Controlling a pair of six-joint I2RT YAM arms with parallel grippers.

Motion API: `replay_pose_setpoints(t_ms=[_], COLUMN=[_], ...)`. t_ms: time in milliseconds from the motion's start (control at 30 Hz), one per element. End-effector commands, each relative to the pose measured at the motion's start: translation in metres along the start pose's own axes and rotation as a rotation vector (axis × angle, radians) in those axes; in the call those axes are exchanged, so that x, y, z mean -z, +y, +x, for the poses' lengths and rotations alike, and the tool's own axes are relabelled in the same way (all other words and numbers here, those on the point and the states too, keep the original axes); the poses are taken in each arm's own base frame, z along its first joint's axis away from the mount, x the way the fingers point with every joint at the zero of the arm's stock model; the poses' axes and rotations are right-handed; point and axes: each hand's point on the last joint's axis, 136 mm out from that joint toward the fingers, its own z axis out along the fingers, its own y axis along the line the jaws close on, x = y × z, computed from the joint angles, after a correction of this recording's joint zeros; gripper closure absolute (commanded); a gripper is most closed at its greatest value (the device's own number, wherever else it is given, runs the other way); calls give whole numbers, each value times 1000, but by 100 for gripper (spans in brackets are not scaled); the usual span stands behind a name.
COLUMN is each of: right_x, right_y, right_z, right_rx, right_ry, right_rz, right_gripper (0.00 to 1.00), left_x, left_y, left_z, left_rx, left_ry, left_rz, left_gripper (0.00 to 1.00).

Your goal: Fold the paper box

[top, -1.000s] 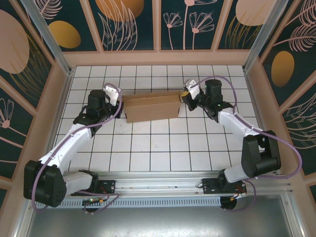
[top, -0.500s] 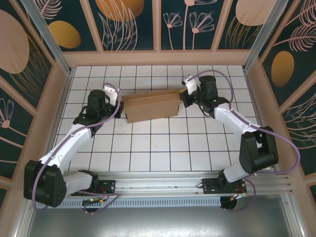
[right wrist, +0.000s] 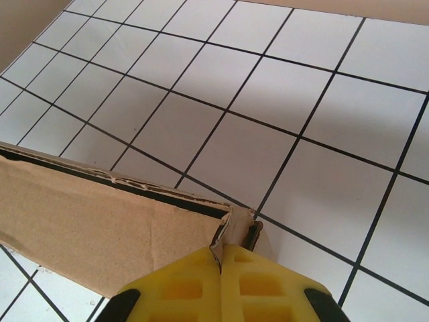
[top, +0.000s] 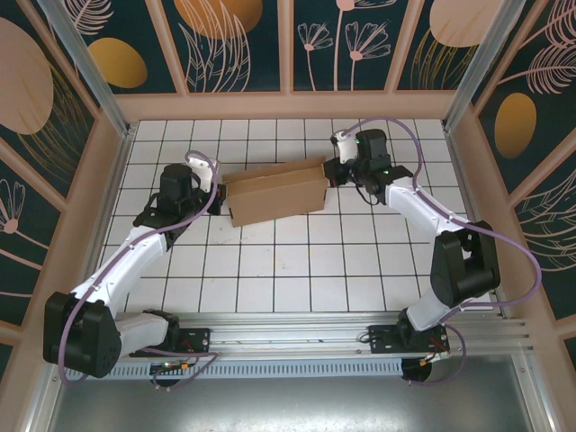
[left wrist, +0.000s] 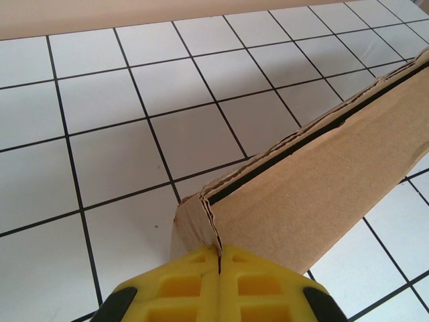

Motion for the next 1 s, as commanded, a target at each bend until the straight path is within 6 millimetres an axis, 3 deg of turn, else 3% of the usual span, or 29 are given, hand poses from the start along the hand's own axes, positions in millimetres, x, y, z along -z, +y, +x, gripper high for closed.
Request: replay_pose_setpoints(t_ms=[0,267,600,967], right_x=[-4,-8,6,4], right_y=[9,2,-6,9], right_z=[12,32,40,41], right_rx=[-40,-16,34,57], right_ry=[58,88,21,16], right_rz=[2,98,218,197], right_gripper=[100,100,100,100], left_x=[5,5,9,2], left_y=[-13,-9,-4,-8], left_z=[-23,-23,-33,-32], left_rx=[-5,7,47,107], left_ry=[-64,-62,-68,-43], left_rz=[49,31,-10,21], left_gripper=[100,100,100,100])
